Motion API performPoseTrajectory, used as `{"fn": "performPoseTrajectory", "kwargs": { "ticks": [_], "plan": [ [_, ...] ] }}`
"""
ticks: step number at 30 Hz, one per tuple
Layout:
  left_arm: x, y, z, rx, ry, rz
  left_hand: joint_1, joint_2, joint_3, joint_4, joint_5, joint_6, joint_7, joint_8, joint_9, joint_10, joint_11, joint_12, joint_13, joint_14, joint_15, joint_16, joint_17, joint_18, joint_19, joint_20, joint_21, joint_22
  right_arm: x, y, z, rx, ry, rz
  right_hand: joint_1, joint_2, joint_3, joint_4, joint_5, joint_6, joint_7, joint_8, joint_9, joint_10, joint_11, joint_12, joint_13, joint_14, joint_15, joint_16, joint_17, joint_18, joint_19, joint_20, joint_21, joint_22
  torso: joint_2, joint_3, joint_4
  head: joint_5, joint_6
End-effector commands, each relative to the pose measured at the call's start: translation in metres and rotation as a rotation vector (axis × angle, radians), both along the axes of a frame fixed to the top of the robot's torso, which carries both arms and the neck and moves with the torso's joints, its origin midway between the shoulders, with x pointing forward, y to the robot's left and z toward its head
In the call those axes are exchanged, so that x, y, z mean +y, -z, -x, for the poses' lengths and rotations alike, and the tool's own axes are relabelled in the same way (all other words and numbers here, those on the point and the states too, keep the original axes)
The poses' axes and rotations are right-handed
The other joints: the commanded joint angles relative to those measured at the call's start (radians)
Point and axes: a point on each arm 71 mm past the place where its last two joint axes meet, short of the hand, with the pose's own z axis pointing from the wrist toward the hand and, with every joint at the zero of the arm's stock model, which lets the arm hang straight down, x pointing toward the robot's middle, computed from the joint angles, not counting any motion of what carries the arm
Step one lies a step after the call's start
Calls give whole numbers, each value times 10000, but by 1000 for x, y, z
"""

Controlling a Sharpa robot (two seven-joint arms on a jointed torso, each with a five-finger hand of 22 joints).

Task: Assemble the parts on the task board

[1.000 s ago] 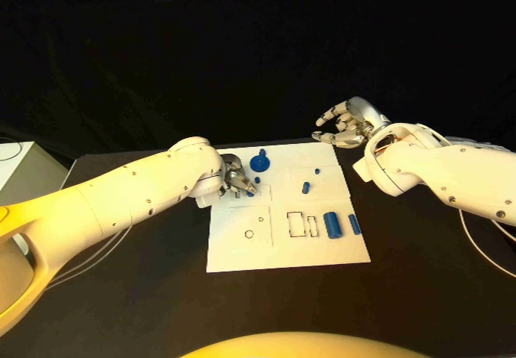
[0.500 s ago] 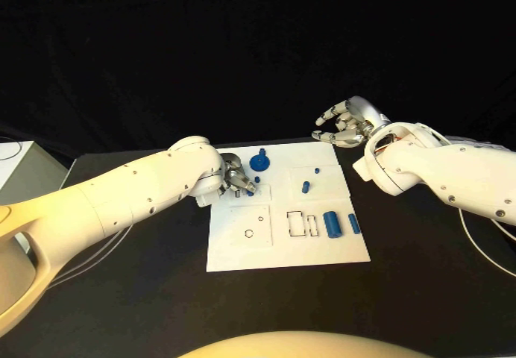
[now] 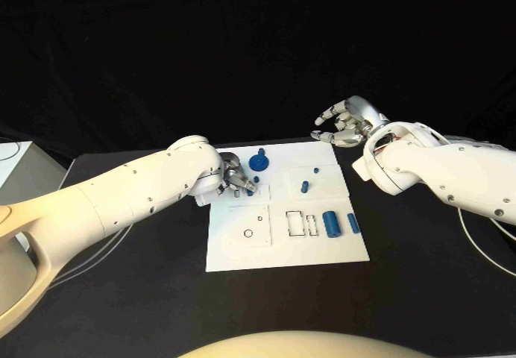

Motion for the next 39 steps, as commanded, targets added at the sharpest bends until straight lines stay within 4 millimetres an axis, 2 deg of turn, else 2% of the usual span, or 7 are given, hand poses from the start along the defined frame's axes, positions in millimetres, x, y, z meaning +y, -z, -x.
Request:
{"fn": "performPoseTrajectory", "kwargs": {
  "ticks": [1, 18, 27, 28, 31, 34, 39],
  "plan": [
    [0, 2, 0, 21, 110, -143, -34, -107, -98, 33, -53, 19, 74, -72, 16, -14, -43, 19, 10, 904, -79, 24, 2233, -100, 94, 4, -45, 0, 1, 0, 0, -14, -114, 96, -88, -53, 2, 64, 30, -98, 10, 66, 12, 776, 9, 9, 2407, 1034, -27, 49, 2601, -114, 998, -20, -17, 2538, -3, -8, 9, -15, -9],
    [8, 2, 2, 75, 132, -226, -4, -300, -395, 149, -163, 68, 62, -115, 49, -14, -54, 31, 31, 908, -88, 30, 2246, -100, 101, -2, -54, 3, 0, 0, 1, -18, -104, 94, -88, -53, 2, 64, 30, -98, 10, 66, 12, 776, 9, 9, 2407, 1034, -27, 49, 2601, -114, 998, -20, -17, 2538, -4, -2, 9, -24, -35],
    [8, 0, 4, 23, 162, -140, -128, -496, -1001, 619, -303, 147, 74, -202, 99, -20, -42, 31, 46, 909, -80, 29, 2248, -101, 107, -4, -71, 4, 0, 0, 1, -16, -101, 94, -88, -53, 2, 64, 30, -98, 10, 66, 12, 776, 9, 9, 2407, 1034, -27, 49, 2601, -114, 998, -20, -17, 2538, 12, 0, 3, -44, -56],
    [8, 0, 4, 14, 162, -122, -138, -524, -1130, 724, -348, 158, 76, -219, 111, -23, -40, 28, 45, 910, -77, 31, 2253, -103, 116, -3, -68, 17, 0, 0, 1, -16, -101, 94, -88, -53, 2, 64, 30, -98, 10, 66, 12, 776, 9, 9, 2407, 1034, -27, 49, 2601, -114, 998, -20, -17, 2538, 8, 2, 4, -41, -60],
    [7, -1, 5, -9, 148, -65, -3, -519, -1493, 1047, -840, 187, 79, -281, 158, -26, -38, 27, 55, 910, -74, 30, 2254, -101, 115, 1, -82, 14, 0, 0, 1, -13, -99, 94, -88, -53, 2, 64, 30, -98, 10, 66, 12, 776, 9, 9, 2407, 1034, -27, 49, 2601, -114, 998, -20, -17, 2538, 5, 5, 4, -41, -59],
    [7, -1, 5, -34, 120, -20, 118, -503, -1694, 1245, -1134, 202, 84, -321, 188, -22, -32, 33, 70, 909, -71, 27, 2250, -102, 120, 4, -86, 21, 0, 0, 1, -11, -98, 95, -88, -53, 2, 64, 30, -98, 10, 66, 12, 776, 9, 9, 2407, 1034, -27, 49, 2601, -114, 998, -20, -17, 2538, 0, 7, 3, -47, -62],
    [8, -1, 5, -87, 7, 124, 176, -494, -1797, 1350, -1257, 213, 85, -339, 204, -24, -30, 29, 67, 911, -68, 31, 2257, -104, 127, 6, -85, 32, 0, 0, 1, -10, -95, 97, -88, -53, 2, 64, 30, -98, 10, 66, 12, 776, 9, 9, 2407, 1034, -27, 49, 2601, -114, 998, -20, -17, 2538, 0, 8, 3, -49, -57]
  ]
}}
